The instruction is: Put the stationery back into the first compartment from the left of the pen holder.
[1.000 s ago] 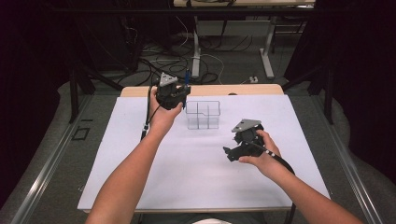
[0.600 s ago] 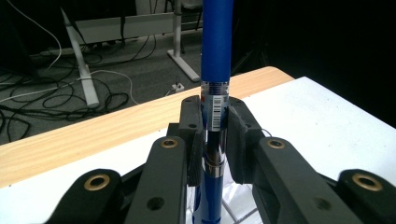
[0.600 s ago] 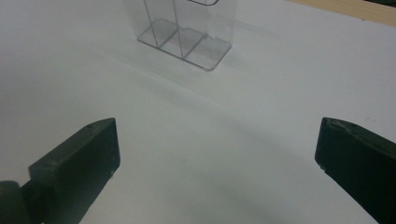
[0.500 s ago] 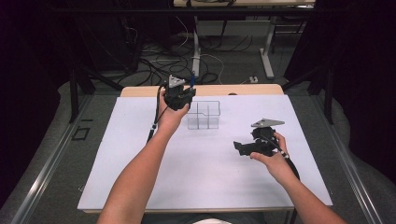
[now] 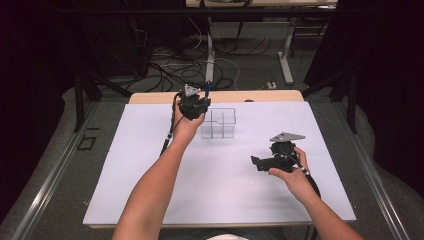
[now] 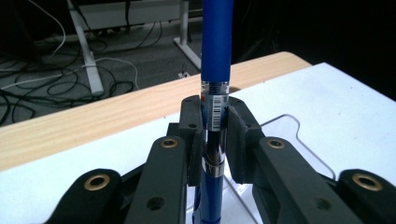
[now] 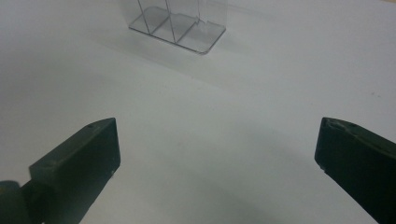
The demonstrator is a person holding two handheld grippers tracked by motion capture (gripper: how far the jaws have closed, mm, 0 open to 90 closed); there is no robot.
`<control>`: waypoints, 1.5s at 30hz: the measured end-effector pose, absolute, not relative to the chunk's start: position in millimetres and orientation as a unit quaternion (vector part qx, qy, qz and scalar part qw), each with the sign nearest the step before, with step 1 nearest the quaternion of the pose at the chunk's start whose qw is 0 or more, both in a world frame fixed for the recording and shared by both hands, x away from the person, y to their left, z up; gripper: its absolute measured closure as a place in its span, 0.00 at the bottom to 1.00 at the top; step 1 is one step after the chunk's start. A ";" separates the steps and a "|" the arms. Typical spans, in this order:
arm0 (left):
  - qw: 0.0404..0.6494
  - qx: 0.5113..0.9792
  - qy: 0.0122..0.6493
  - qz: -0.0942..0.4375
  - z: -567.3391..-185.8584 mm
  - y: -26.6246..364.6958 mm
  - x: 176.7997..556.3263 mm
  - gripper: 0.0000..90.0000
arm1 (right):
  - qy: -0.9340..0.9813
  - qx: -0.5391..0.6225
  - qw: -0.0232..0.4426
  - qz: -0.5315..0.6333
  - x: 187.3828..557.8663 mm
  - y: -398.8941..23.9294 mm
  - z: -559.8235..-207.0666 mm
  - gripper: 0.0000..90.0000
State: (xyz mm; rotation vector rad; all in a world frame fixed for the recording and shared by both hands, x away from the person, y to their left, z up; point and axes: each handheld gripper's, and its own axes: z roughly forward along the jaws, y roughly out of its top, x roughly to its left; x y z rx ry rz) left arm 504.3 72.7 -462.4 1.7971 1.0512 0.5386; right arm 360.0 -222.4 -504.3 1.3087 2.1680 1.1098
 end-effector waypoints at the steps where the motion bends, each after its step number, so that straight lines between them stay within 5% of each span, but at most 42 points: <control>1: 0.474 0.736 0.430 0.220 -463.7 73.1 504.5 0.87 | 0.771 0.464 0.187 0.395 359.9 -222.1 -504.4 0.00; 16: 0.466 0.740 0.436 0.211 -473.3 71.2 503.4 0.86 | 0.771 0.463 0.182 0.398 359.7 -220.6 -507.2 0.01; 45: 0.487 0.739 0.422 0.195 -433.5 108.2 462.1 0.34 | 0.767 0.470 0.186 0.394 359.6 -227.0 -507.1 0.01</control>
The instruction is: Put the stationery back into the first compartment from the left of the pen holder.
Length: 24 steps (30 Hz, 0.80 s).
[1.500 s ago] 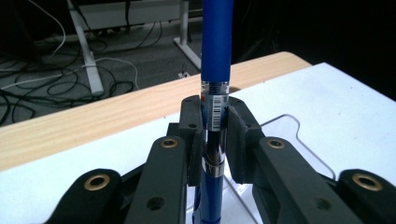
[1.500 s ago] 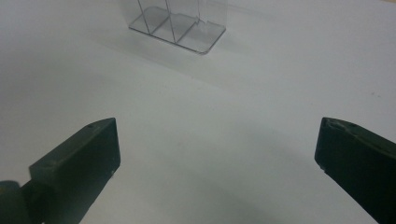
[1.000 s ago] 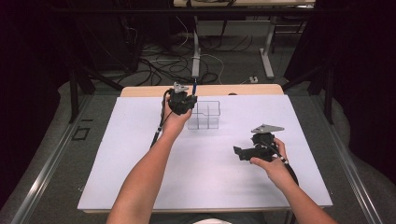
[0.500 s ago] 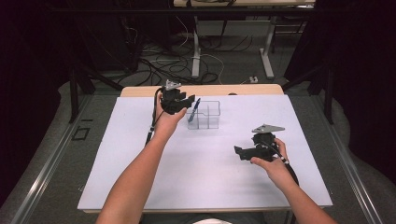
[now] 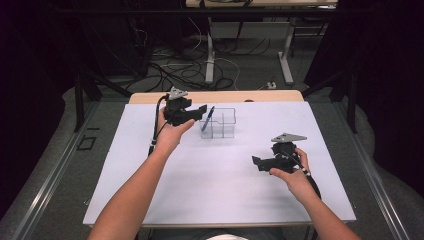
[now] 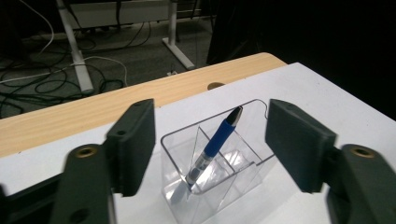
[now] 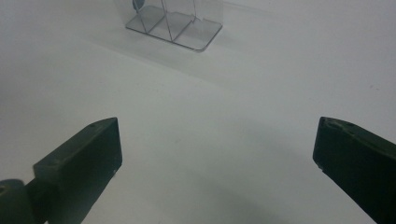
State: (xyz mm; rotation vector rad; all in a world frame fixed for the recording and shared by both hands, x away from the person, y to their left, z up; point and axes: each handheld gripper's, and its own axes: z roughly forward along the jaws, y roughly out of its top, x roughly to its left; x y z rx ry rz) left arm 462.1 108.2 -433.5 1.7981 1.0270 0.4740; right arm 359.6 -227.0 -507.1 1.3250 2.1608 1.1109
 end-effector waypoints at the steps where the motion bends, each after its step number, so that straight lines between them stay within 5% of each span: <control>1: 0.482 0.742 0.424 0.191 -431.3 109.5 459.2 0.33 | 0.764 0.474 0.186 0.397 359.6 -226.5 -507.1 0.01; 12: 0.494 0.733 0.427 0.189 -415.7 128.8 427.2 0.28 | 0.760 0.478 0.187 0.398 359.0 -229.2 -505.9 0.02; 24: 0.500 0.722 0.437 0.193 -424.7 163.5 395.7 0.11 | 0.759 0.475 0.192 0.401 359.0 -231.1 -504.7 0.01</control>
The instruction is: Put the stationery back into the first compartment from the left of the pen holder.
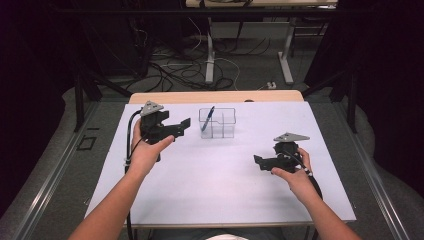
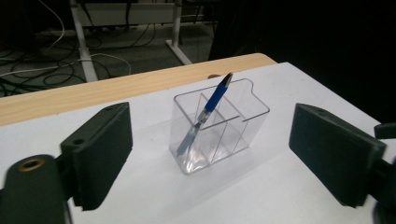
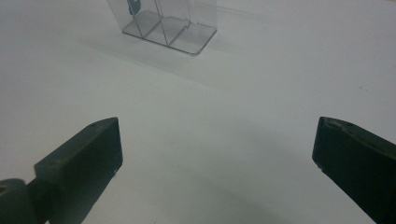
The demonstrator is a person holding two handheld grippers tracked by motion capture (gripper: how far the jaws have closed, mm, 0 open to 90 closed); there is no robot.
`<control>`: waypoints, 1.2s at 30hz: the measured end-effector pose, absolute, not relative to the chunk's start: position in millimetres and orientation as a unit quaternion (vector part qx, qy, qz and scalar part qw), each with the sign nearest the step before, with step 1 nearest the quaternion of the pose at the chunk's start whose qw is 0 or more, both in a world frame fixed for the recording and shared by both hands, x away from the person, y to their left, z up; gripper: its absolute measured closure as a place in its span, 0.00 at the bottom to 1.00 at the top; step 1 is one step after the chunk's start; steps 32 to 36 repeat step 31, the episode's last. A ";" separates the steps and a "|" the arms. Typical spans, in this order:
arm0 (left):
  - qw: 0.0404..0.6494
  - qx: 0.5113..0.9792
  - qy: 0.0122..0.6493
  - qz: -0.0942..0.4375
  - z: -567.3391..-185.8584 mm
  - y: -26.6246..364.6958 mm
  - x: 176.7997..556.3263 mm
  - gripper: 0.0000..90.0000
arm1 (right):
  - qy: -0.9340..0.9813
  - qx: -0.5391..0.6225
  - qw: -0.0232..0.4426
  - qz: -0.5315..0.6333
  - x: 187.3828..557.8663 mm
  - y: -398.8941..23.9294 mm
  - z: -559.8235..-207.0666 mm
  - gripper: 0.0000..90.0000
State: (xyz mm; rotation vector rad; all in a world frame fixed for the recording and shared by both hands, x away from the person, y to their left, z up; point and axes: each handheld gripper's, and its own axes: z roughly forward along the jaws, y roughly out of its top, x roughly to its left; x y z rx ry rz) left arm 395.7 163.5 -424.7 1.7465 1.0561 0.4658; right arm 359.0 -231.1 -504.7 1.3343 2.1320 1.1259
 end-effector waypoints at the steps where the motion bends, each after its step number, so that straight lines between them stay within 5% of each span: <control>1: 0.500 0.722 0.438 0.192 -426.2 166.9 393.8 0.09 | 0.758 0.478 0.190 0.401 358.9 -231.1 -504.6 0.01; 7: 0.502 0.709 0.456 0.192 -435.1 186.0 380.8 0.00 | 0.758 0.478 0.191 0.401 359.0 -231.1 -504.5 0.01; 36: 0.475 0.699 0.494 0.206 -483.3 237.4 356.4 0.00 | 0.753 0.488 0.200 0.393 360.7 -239.6 -509.6 0.01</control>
